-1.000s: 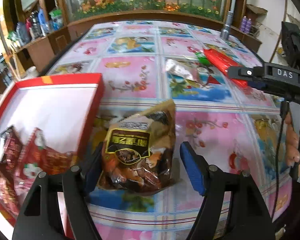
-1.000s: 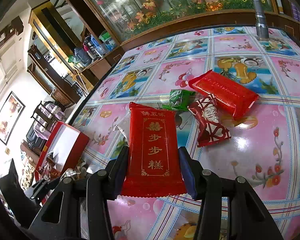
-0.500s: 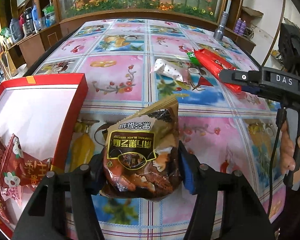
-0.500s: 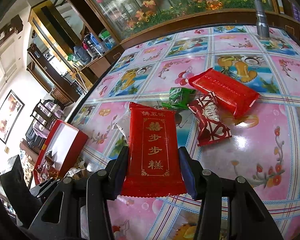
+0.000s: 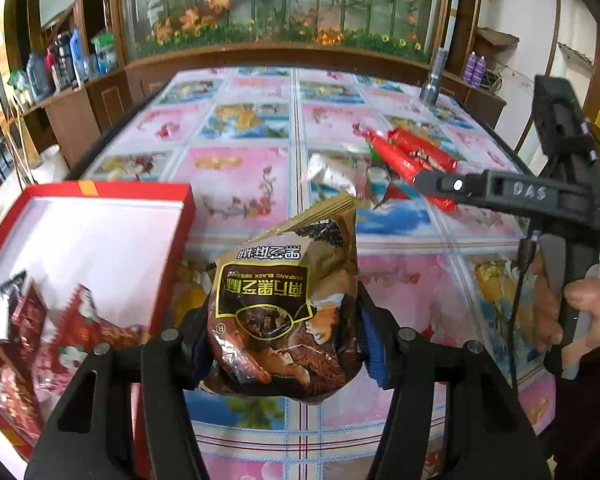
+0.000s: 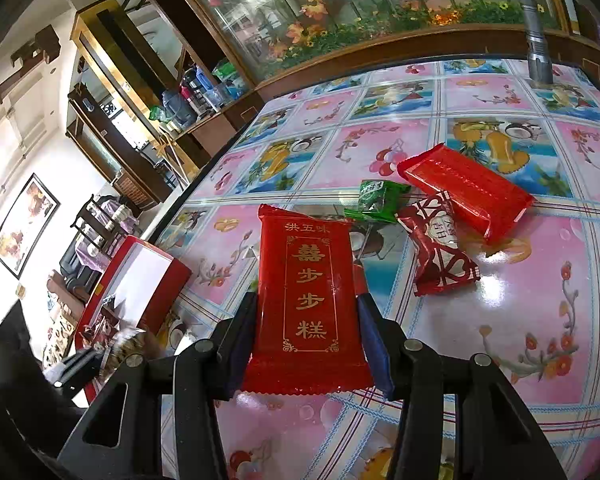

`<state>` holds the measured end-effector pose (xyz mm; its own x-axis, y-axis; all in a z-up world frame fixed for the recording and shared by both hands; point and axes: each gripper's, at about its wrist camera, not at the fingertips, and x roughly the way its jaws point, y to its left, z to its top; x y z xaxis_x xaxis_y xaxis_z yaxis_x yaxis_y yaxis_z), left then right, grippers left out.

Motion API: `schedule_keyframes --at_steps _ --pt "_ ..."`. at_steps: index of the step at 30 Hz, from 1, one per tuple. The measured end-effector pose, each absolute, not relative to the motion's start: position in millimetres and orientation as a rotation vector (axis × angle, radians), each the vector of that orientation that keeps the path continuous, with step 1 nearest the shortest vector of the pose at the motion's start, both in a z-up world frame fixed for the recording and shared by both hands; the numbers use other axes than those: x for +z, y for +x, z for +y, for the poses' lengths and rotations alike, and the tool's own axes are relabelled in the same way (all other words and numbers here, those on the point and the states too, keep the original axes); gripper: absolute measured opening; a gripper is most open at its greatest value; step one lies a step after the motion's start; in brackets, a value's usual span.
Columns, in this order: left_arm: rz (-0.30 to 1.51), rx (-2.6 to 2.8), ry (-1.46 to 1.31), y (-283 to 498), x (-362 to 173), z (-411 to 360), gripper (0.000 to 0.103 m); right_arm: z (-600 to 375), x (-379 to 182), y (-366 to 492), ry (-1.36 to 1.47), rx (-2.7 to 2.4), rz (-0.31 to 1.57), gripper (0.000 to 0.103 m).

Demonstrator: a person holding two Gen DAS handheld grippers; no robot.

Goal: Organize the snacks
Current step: 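Carry the brown bag and red cake packet into the white box and open both tools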

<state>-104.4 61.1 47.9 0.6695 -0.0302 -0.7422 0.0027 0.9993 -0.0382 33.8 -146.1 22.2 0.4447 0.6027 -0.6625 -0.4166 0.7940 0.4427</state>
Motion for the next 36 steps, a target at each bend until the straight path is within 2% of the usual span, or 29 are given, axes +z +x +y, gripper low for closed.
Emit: schedule_keyframes --at_steps 7,16,25,36 --pt "0.763 0.008 -0.01 -119 74 74 0.058 -142 22 30 0.221 0.66 0.898 0.05" --pt "0.683 0.122 -0.056 -140 98 140 0.059 -108 31 7 0.278 0.774 0.871 0.05" --pt "0.65 0.198 -0.096 -162 98 185 0.059 -47 46 -23 0.404 1.019 0.81 0.05" --pt "0.659 0.307 -0.111 -173 83 233 0.059 41 42 -48 0.338 1.113 0.851 0.05"
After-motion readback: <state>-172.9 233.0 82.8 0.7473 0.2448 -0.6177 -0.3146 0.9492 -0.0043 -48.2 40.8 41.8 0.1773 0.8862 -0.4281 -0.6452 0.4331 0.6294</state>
